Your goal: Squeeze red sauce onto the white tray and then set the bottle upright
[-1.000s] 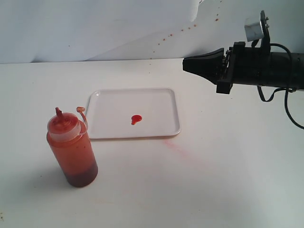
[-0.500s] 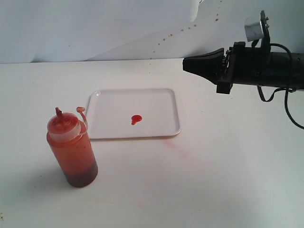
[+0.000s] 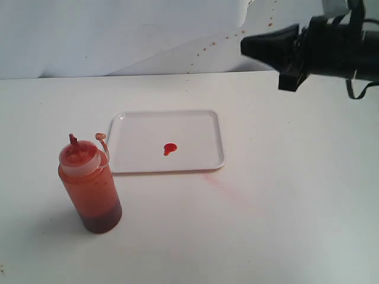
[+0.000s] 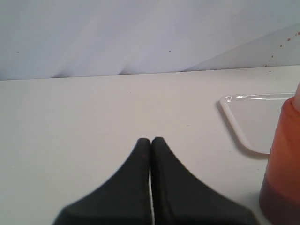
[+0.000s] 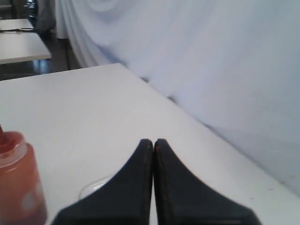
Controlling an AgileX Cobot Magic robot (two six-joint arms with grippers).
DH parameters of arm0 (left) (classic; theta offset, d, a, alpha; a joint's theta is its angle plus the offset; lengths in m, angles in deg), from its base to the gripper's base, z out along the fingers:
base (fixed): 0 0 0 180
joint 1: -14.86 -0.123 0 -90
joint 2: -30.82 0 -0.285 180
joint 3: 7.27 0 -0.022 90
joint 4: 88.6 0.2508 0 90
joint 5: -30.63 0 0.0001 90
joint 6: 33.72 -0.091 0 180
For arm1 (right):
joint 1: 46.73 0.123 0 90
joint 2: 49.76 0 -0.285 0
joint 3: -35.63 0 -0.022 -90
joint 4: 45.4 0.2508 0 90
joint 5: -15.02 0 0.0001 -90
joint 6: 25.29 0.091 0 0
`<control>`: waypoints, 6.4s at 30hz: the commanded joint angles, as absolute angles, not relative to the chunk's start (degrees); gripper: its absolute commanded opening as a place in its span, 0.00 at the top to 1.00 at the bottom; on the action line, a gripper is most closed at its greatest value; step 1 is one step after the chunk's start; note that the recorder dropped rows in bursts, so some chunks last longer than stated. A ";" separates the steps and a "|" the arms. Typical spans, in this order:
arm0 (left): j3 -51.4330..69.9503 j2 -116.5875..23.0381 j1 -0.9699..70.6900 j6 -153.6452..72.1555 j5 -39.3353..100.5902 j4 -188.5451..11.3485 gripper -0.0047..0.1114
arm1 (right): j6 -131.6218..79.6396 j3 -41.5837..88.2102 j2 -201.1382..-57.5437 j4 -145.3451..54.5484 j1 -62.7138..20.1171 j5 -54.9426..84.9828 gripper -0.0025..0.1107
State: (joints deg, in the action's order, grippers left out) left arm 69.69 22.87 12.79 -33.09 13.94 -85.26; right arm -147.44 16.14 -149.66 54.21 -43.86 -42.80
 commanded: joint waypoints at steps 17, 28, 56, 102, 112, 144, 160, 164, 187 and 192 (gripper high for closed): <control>69.95 23.04 13.09 -32.64 14.20 -84.99 0.96 | -138.93 13.38 -98.97 54.55 -43.89 -2.62 0.98; 69.95 23.04 13.09 -32.64 14.20 -84.99 0.96 | -135.34 -7.05 -86.19 54.55 -43.89 17.45 0.98; 69.95 23.04 13.09 -32.64 14.20 -84.99 0.96 | -24.58 -13.13 -80.64 -50.88 -43.89 13.12 0.98; 69.95 23.04 13.09 -32.64 14.31 -84.99 0.96 | -22.64 -41.58 -60.35 -50.30 -46.86 3.22 0.98; 69.95 23.04 13.09 -32.64 14.31 -84.99 0.96 | -21.85 -41.58 -59.70 -48.53 -46.86 -2.69 0.98; 69.95 23.04 13.09 -32.64 14.31 -84.99 0.96 | -21.85 -41.58 -57.54 -47.33 -46.73 -2.18 0.98; 69.95 23.04 13.09 -32.64 14.31 -84.99 0.96 | -21.85 -41.58 -57.54 -47.33 -46.73 -2.18 0.98; 69.95 23.04 13.09 -32.64 14.31 -84.99 0.96 | -21.85 -41.58 -57.54 -47.33 -46.73 -2.18 0.98; 69.95 23.04 13.09 -32.64 14.31 -84.99 0.96 | -21.85 -41.58 -57.54 -47.33 -46.73 -2.18 0.98; 69.95 23.04 13.09 -32.64 14.31 -84.99 0.96 | -21.85 -41.58 -57.54 -47.33 -46.73 -2.18 0.98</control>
State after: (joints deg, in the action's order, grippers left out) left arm 69.69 22.87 12.79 -33.09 13.94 -85.17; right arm -21.98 -41.37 -57.91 -47.50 -46.38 -2.88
